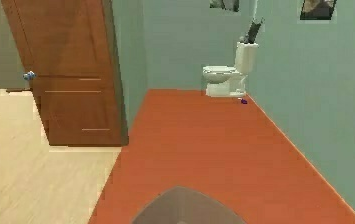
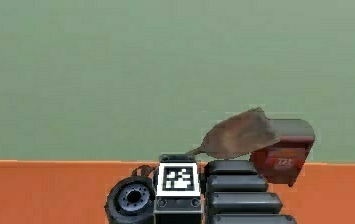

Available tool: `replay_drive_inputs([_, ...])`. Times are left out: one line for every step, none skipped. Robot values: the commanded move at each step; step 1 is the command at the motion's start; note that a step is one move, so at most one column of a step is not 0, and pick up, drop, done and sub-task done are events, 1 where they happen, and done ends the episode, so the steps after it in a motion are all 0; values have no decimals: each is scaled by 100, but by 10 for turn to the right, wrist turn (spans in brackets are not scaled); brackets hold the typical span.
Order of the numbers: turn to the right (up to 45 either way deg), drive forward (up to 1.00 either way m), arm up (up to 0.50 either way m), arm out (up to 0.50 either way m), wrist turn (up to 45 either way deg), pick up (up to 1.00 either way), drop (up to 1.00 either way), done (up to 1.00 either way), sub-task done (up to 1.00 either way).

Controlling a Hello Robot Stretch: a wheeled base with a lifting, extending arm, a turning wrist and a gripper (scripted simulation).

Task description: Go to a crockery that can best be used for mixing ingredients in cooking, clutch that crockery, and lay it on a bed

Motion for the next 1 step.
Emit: replay_drive_inputs([0,50,0,0,0,0,0,0,0])
